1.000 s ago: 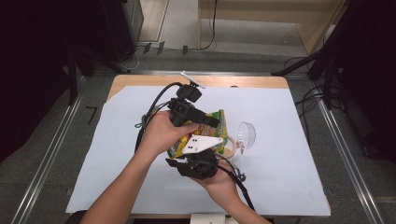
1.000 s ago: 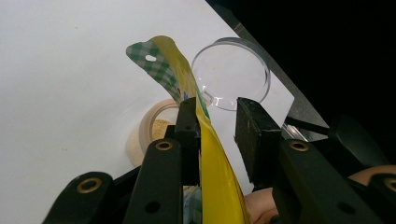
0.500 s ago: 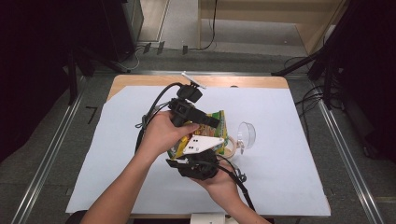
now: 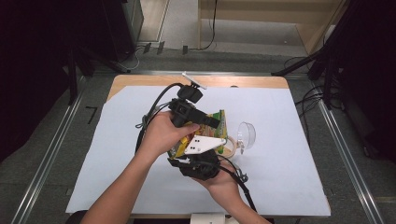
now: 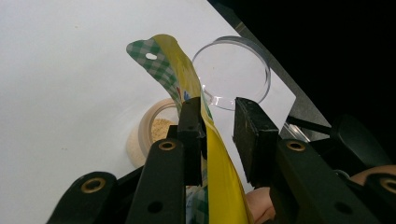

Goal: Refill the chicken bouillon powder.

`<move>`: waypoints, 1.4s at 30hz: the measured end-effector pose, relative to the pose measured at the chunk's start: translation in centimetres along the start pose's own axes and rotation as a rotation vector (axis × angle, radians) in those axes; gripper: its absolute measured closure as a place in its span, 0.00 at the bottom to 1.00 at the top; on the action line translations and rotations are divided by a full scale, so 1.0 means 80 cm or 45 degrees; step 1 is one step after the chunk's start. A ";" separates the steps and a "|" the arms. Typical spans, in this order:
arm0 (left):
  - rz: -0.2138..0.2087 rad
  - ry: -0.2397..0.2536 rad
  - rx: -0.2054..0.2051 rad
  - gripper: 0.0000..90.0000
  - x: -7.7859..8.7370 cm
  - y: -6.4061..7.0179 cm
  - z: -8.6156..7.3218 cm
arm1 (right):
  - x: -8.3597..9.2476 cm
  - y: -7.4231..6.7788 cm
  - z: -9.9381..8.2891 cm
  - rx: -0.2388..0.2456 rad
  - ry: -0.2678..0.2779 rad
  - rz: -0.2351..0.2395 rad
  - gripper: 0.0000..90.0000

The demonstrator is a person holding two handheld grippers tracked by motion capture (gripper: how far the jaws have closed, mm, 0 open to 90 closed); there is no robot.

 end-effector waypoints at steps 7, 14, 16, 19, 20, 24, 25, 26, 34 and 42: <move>0.010 0.012 -0.011 0.80 0.003 0.002 0.002 | 0.001 -0.001 0.003 -0.016 0.017 0.014 0.82; 0.010 0.004 -0.001 0.80 0.003 -0.001 0.002 | -0.001 -0.002 0.005 -0.026 0.012 0.020 0.82; 0.009 0.001 -0.001 0.80 0.003 -0.002 0.001 | -0.001 -0.002 0.005 -0.027 0.009 0.022 0.82; 0.010 0.002 0.000 0.80 0.003 -0.002 0.001 | -0.001 -0.001 0.005 -0.020 0.008 0.020 0.82; 0.010 0.002 0.001 0.80 0.002 -0.002 0.001 | -0.001 -0.001 0.004 -0.016 0.006 0.018 0.82; 0.008 0.004 0.004 0.80 0.001 -0.002 0.001 | -0.001 -0.001 0.003 -0.015 0.005 0.014 0.82; 0.006 0.004 0.004 0.80 0.001 -0.002 0.001 | -0.001 -0.001 0.003 -0.017 0.004 0.014 0.82; 0.006 0.003 0.004 0.80 0.001 -0.002 0.001 | -0.001 -0.001 0.003 -0.015 0.004 0.014 0.82; 0.008 0.000 0.002 0.80 0.000 -0.002 0.001 | -0.002 -0.001 0.003 -0.026 0.010 0.016 0.82; 0.003 -0.015 0.004 0.80 -0.005 -0.003 -0.001 | -0.008 0.002 -0.004 -0.056 0.045 0.013 0.77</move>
Point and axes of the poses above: each handheld gripper's, and its own axes: x roughly backward along the jaws, z roughly out of its top, y roughly to its right, the point moved 5 cm from there along -x, roughly forward along the jaws, and after that the axes turned 1 degree about y, right-handed, at the moved point
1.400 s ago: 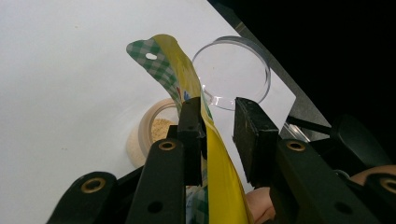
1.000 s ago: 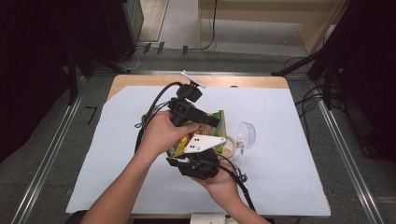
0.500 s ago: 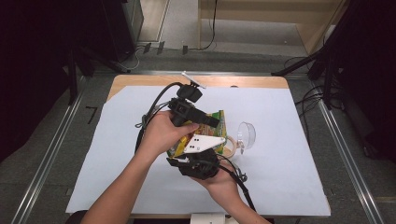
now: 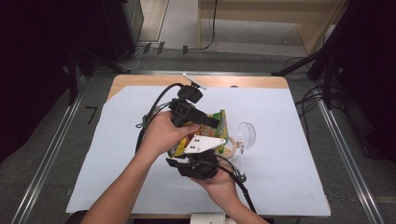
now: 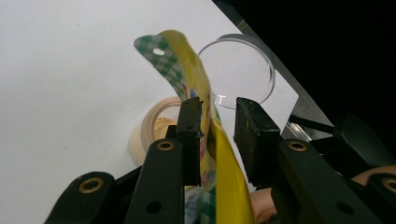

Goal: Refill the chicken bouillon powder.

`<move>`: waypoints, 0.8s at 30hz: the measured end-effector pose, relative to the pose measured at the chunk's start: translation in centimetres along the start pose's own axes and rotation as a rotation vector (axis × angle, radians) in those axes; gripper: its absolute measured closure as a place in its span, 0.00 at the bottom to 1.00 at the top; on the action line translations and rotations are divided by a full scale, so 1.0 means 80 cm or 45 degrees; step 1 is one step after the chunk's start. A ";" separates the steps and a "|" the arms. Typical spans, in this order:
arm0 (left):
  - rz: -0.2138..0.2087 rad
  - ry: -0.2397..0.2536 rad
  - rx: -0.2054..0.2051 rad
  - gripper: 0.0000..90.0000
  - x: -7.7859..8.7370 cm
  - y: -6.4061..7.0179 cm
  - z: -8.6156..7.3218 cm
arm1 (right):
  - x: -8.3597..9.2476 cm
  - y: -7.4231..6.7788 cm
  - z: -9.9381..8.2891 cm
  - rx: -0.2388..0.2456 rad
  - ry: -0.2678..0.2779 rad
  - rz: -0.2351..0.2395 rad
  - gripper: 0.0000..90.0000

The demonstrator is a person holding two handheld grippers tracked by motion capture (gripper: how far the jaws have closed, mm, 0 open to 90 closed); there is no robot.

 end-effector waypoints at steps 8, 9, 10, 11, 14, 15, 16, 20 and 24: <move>0.006 0.019 -0.006 0.80 0.000 -0.002 0.002 | 0.003 0.003 0.000 -0.021 0.016 -0.003 0.80; 0.008 0.014 -0.004 0.80 0.000 -0.003 0.003 | 0.003 0.003 0.002 -0.010 0.014 -0.005 0.80; 0.006 0.012 0.008 0.80 0.000 -0.005 0.003 | 0.004 0.002 0.003 -0.008 0.006 -0.007 0.80; 0.000 0.011 0.013 0.80 0.000 -0.006 0.004 | 0.005 0.001 0.004 0.001 -0.001 -0.008 0.79; -0.003 0.013 0.008 0.81 0.002 -0.005 0.006 | 0.007 0.000 0.007 -0.006 -0.006 0.007 0.80; 0.000 0.015 0.007 0.81 0.002 -0.004 0.006 | 0.007 0.000 0.008 -0.006 -0.006 0.007 0.80; 0.002 0.017 0.005 0.81 0.003 -0.003 0.006 | 0.008 0.000 0.009 -0.007 -0.005 0.011 0.80; 0.032 0.027 -0.017 0.80 0.008 0.000 0.008 | 0.007 0.000 0.013 -0.008 -0.002 0.020 0.80; 0.047 0.027 -0.025 0.81 0.009 0.003 0.007 | 0.007 0.000 0.014 -0.010 0.004 0.023 0.80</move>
Point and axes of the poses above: each handheld gripper's, and its own axes: x roughly backward along the jaws, z roughly out of its top, y roughly to its right, the point moved 5 cm from there along -x, roughly forward along the jaws, and after that the axes turned 1 degree about y, right-handed, at the moved point
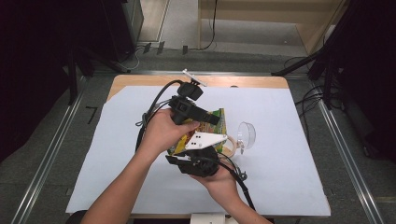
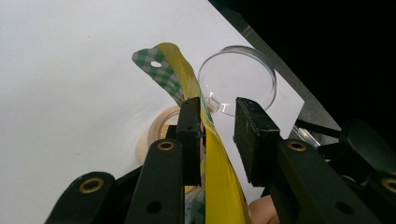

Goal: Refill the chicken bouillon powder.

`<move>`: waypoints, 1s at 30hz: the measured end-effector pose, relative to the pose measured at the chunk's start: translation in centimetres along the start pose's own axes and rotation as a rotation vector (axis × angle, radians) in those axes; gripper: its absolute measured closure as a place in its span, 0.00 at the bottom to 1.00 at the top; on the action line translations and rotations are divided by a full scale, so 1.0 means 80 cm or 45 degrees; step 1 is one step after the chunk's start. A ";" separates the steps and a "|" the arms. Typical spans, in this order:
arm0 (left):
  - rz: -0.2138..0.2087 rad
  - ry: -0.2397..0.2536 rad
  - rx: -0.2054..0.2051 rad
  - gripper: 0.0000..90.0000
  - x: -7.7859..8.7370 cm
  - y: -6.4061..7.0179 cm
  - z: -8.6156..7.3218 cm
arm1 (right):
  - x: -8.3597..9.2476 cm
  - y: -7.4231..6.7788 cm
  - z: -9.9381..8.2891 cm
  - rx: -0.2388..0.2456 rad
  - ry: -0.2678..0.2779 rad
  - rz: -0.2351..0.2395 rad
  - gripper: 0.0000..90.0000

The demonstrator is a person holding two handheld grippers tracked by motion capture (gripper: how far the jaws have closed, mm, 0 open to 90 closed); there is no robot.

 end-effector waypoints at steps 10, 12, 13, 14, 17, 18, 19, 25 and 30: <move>0.028 -0.009 -0.024 0.82 -0.003 0.006 -0.003 | 0.001 -0.003 -0.005 -0.001 0.008 -0.004 0.80; 0.029 -0.007 -0.023 0.81 -0.003 0.006 -0.003 | 0.002 -0.003 -0.005 -0.002 0.008 -0.002 0.80; 0.027 -0.006 -0.023 0.81 -0.003 0.007 -0.003 | 0.001 -0.003 -0.005 0.000 0.008 -0.002 0.80; 0.027 -0.008 -0.025 0.81 -0.003 0.007 -0.003 | 0.001 -0.002 -0.005 0.004 0.008 -0.002 0.80; 0.031 -0.008 -0.027 0.81 -0.003 0.008 -0.004 | 0.002 -0.002 -0.005 0.004 0.008 -0.004 0.80; 0.031 -0.008 -0.027 0.82 -0.003 0.008 -0.004 | 0.002 -0.002 -0.005 0.004 0.007 -0.005 0.80; 0.031 -0.009 -0.026 0.82 -0.003 0.008 -0.004 | 0.002 -0.002 -0.005 0.004 0.008 -0.005 0.80; 0.029 -0.004 -0.028 0.82 -0.002 0.010 -0.004 | 0.001 -0.003 -0.005 0.018 0.006 -0.012 0.80; 0.026 -0.013 -0.032 0.82 -0.002 0.011 -0.004 | 0.001 -0.003 -0.006 0.045 0.000 -0.028 0.80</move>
Point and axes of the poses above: each handheld gripper's, and its own axes: x roughly backward along the jaws, z roughly out of its top, y roughly to its right, the point moved 5 cm from there along -x, roughly forward along the jaws, and after that the axes turned 1 degree about y, right-handed, at the moved point
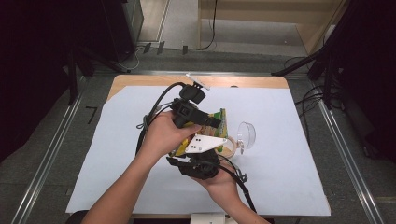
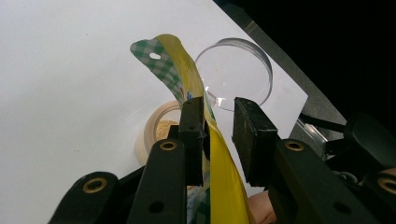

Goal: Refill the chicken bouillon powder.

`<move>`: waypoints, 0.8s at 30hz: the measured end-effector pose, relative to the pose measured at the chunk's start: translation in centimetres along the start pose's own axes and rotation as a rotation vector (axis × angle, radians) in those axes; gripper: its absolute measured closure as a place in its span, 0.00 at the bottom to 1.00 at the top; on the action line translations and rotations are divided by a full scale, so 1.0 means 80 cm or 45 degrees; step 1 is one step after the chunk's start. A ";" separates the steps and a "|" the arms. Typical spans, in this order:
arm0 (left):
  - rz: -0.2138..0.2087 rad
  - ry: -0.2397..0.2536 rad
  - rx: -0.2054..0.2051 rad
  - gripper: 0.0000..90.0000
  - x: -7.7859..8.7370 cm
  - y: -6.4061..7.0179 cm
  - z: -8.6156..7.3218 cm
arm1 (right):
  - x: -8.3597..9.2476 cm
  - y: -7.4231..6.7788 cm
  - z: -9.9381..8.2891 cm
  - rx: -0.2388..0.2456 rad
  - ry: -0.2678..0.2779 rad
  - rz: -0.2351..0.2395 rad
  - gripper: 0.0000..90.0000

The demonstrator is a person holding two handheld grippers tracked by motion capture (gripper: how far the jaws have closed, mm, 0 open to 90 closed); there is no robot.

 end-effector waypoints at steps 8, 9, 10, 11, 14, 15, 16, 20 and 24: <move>-0.027 -0.016 0.025 0.85 0.000 -0.003 0.000 | 0.002 -0.004 0.001 0.028 -0.021 -0.010 0.81; -0.032 -0.015 0.030 0.85 0.000 -0.004 0.000 | 0.002 -0.004 0.002 0.036 -0.021 -0.011 0.81; -0.036 -0.013 0.039 0.85 0.000 -0.004 0.001 | 0.002 -0.004 0.002 0.042 -0.025 -0.018 0.81; -0.039 -0.015 0.047 0.85 0.001 -0.006 0.001 | 0.002 -0.004 0.003 0.043 -0.030 -0.021 0.81; -0.052 -0.024 0.066 0.84 0.001 -0.010 0.003 | 0.001 -0.001 0.005 0.050 -0.035 -0.020 0.81; -0.054 -0.024 0.070 0.84 0.000 -0.011 0.004 | 0.001 -0.001 0.006 0.041 -0.038 -0.013 0.81; -0.055 -0.027 0.080 0.84 0.000 -0.013 0.005 | 0.001 0.000 0.007 0.042 -0.040 -0.012 0.81; -0.074 -0.044 0.098 0.83 -0.002 -0.016 0.007 | 0.000 0.001 0.007 0.019 -0.043 -0.008 0.81; -0.070 -0.049 0.106 0.83 -0.005 -0.018 0.011 | 0.001 0.004 0.008 -0.001 -0.044 0.001 0.81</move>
Point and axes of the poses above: each handheld gripper's, and its own axes: x roughly backward along the jaws, z roughly out of its top, y roughly to its right, the point moved 5 cm from there along -x, roughly forward along the jaws, and after that the axes turned 1 degree about y, right-handed, at the moved point
